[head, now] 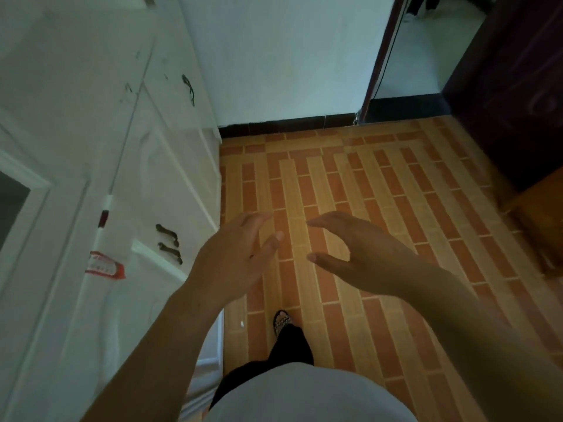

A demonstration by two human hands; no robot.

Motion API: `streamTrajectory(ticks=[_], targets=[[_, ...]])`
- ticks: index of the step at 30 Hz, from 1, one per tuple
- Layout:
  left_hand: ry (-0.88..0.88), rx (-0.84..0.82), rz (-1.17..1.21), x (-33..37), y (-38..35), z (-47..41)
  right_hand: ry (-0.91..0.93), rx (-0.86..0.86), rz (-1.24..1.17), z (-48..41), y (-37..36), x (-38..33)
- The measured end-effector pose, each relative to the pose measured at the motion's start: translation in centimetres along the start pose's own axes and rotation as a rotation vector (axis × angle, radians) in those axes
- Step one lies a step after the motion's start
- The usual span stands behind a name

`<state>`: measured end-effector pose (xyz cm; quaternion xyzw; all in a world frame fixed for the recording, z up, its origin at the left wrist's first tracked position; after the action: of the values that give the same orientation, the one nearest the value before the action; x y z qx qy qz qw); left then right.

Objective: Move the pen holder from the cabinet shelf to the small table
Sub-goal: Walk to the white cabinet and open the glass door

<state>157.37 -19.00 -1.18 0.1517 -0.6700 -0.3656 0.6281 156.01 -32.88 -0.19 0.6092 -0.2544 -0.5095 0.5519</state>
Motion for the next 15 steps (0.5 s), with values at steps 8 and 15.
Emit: streamTrajectory(ticks=[8,15], targets=[[0.005,0.117,-0.096,-0.2,6.9,-12.9,0.031,0.034,0.022,-13.2,7.0,3.5],[0.063,0.180,-0.151,-1.2,9.6,-19.7,0.109,0.013,-0.015,-21.5,9.2,6.1]])
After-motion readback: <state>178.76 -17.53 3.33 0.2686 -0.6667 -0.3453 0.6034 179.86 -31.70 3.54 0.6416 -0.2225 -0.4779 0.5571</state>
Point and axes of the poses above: each hand's wrist, its own z-axis away from the middle knuckle, its own y-axis out of the back of the hand, x = y × z, the point moved 10 cm from there along -z, towards the middle knuckle, and after that the axes turned 11 degrees about z, right-handed, at the moved point
